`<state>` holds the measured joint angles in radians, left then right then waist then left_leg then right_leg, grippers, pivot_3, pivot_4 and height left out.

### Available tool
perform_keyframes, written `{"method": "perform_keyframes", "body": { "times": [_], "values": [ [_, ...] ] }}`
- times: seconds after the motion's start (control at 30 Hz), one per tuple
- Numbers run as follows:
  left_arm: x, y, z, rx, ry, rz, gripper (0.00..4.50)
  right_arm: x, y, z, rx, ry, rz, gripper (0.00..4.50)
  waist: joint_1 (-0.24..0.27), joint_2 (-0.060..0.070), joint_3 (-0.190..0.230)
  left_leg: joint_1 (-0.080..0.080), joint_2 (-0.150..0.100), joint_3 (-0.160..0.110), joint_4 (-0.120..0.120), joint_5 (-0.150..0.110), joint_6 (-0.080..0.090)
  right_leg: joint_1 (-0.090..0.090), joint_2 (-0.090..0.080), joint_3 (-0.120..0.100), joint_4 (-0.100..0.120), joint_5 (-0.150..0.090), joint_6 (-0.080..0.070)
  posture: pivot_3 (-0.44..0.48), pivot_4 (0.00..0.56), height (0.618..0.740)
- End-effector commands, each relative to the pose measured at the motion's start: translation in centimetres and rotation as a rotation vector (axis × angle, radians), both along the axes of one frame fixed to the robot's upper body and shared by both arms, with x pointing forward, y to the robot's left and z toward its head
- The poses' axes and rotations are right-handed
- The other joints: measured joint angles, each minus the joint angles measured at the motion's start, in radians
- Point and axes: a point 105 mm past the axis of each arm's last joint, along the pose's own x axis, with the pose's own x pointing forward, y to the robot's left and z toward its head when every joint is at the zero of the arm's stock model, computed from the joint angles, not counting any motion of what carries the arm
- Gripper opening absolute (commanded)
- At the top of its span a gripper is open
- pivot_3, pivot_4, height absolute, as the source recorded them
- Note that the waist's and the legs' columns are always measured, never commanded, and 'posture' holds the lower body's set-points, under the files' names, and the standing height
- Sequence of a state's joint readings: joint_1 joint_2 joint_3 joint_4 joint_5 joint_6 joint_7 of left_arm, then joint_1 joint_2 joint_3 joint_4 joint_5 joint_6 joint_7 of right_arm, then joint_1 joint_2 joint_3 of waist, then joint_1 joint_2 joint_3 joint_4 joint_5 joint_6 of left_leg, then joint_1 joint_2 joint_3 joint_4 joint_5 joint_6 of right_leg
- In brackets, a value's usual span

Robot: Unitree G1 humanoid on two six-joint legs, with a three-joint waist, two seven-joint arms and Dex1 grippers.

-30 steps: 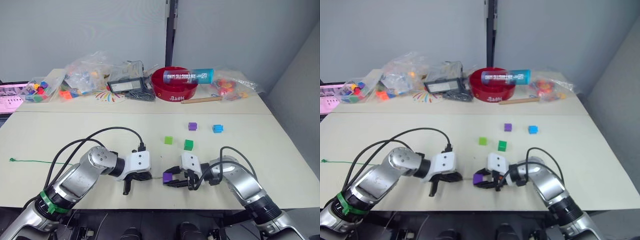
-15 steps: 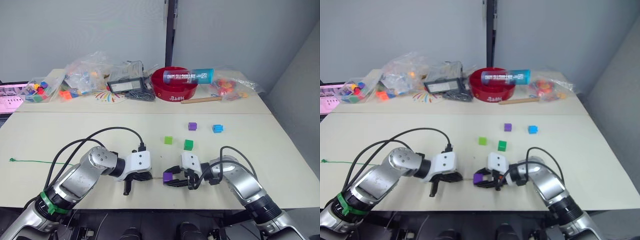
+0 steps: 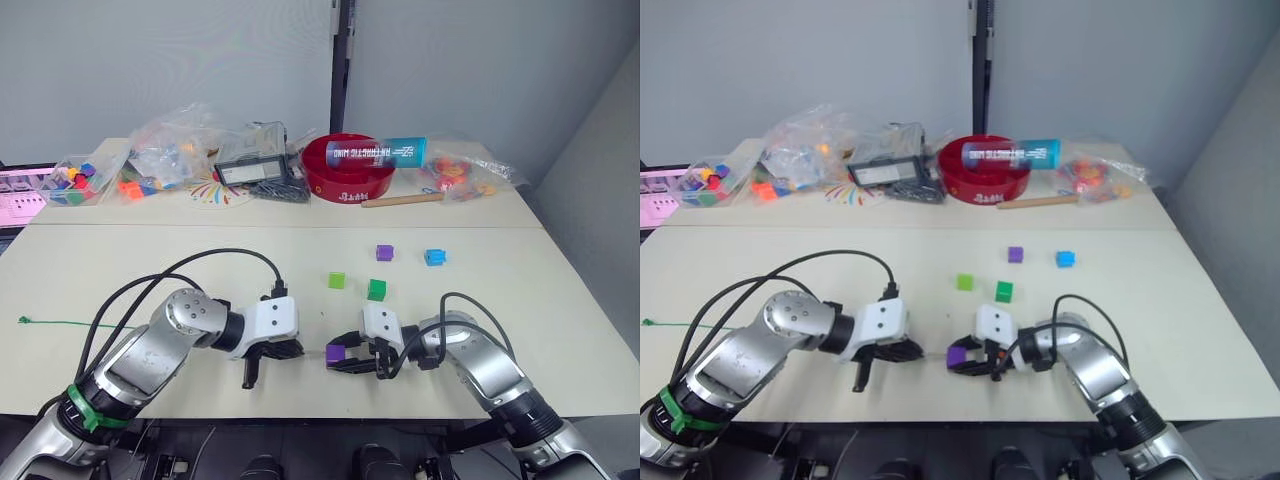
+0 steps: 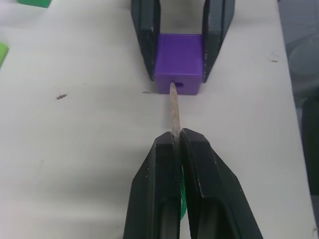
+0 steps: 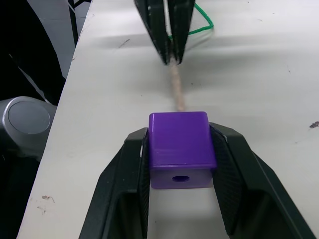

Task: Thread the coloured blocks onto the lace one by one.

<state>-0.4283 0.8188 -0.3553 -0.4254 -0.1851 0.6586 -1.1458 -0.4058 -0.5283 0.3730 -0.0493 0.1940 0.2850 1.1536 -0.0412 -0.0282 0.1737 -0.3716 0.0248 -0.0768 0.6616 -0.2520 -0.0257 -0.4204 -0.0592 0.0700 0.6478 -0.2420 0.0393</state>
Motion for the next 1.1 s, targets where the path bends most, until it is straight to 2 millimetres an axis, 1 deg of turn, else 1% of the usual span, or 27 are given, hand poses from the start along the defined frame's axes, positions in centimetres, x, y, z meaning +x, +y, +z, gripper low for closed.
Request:
{"method": "perform_keyframes", "body": {
  "times": [0.03, 0.13, 0.37, 0.7, 0.87, 1.1],
  "values": [
    [-0.2, -0.2, 0.6, -0.009, -0.026, -0.014, 0.00, 1.0, -1.5, -0.8, -0.034, 0.015, -0.090, 1.18, 0.000, 0.000, 0.000, 0.000, 0.000, 0.000, 0.000, 0.000, 0.000, 0.000, 0.000, 0.000, 0.000, 0.000, 0.000, 0.000, 0.150, 0.731],
    [0.1, 0.0, 0.2, 0.001, -0.026, -0.002, 0.00, 1.0, -1.4, -0.7, -0.031, 0.016, -0.088, 1.18, 0.000, 0.000, 0.000, 0.000, 0.000, 0.000, 0.000, 0.000, 0.000, 0.000, 0.000, 0.000, 0.000, 0.000, 0.000, 0.000, 0.150, 0.731],
    [0.3, -0.3, 0.0, -0.006, -0.040, 0.008, 0.00, 0.7, -1.3, -0.7, -0.029, 0.017, -0.081, 1.18, 0.000, 0.000, 0.000, 0.000, 0.000, 0.000, 0.000, 0.000, 0.000, 0.000, 0.000, 0.000, 0.000, 0.000, 0.000, 0.000, 0.150, 0.731],
    [0.7, -1.7, 0.4, -0.046, -0.058, -0.008, 0.00, 0.5, -1.0, -0.6, -0.026, 0.018, -0.073, 1.18, 0.004, 0.000, 0.000, 0.000, 0.000, 0.000, 0.000, 0.000, 0.000, 0.001, 0.000, 0.000, 0.000, 0.000, 0.000, 0.000, 0.150, 0.731],
    [0.3, -2.5, 0.7, -0.067, -0.055, -0.051, 0.00, 0.5, -0.9, -0.6, -0.026, 0.019, -0.076, 1.18, 0.004, 0.000, 0.000, 0.000, 0.000, 0.000, 0.000, 0.000, 0.000, 0.001, 0.000, 0.000, 0.000, 0.000, 0.000, 0.000, 0.150, 0.731],
    [0.0, -2.8, 1.3, -0.073, -0.047, -0.084, 0.00, 1.4, -1.1, -0.7, -0.029, 0.026, -0.130, 1.18, 0.004, 0.000, 0.000, 0.000, 0.000, 0.000, 0.000, 0.000, 0.000, 0.001, 0.000, 0.000, 0.000, 0.000, 0.000, 0.000, 0.150, 0.731]
  ]
}}
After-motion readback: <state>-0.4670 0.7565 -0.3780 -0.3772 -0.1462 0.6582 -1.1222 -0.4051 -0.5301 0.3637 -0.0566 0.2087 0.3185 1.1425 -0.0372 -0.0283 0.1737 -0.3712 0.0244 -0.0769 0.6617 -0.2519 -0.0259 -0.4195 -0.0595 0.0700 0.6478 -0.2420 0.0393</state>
